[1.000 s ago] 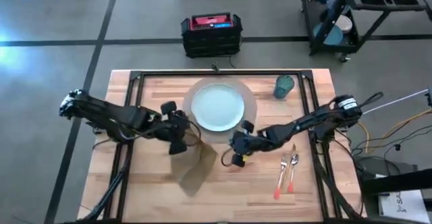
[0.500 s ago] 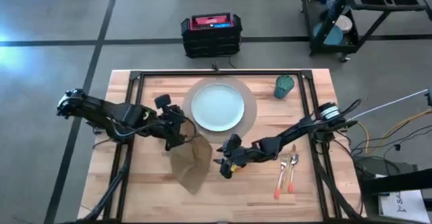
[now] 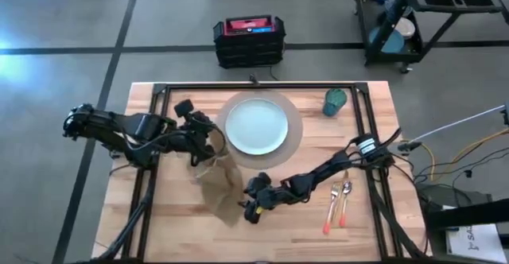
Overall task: Set table place
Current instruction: Fold the brown table napkin
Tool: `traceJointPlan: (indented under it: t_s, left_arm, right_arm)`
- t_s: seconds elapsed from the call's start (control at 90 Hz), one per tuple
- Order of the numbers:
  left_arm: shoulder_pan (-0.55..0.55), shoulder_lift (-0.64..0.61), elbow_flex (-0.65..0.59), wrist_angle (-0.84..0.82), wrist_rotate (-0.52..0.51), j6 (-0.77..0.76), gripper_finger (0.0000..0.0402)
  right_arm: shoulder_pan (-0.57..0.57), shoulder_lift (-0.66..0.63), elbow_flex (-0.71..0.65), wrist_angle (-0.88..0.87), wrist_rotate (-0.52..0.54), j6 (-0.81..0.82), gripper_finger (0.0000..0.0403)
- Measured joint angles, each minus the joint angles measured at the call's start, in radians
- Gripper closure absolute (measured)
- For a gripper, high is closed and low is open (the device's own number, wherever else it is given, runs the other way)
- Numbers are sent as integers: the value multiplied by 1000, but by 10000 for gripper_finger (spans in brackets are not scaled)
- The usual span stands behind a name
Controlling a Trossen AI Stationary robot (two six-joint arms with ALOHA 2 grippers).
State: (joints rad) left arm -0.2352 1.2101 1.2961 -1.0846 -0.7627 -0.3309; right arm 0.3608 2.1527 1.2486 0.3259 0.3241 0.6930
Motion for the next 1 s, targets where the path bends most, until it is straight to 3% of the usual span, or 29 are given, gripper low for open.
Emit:
traceJointPlan:
  t_s: [0.133, 0.267, 0.322, 0.611, 0.878, 1.0]
  left_arm:
    - [0, -1, 0, -6, 1, -3, 401]
    - [0, -2, 0, -39, 1, -23, 401]
    - [0, -2, 0, -60, 1, -37, 401]
    - [1, -69, 2, -97, -37, -63, 401]
    - [0, -174, 109, -118, -9, -44, 401]
    - [-2, -192, 160, -142, -6, -36, 401]
  right_arm:
    - [-9, 57, 37, -14, -17, 26, 246]
    - [-9, 66, 44, -49, -2, 32, 362]
    - [-6, 61, 42, -66, 5, -6, 388]
    - [39, -74, 39, -400, 126, -47, 403]
    - [96, -322, 49, -717, 236, -56, 403]
    - [101, -414, 98, -955, 340, -64, 403]
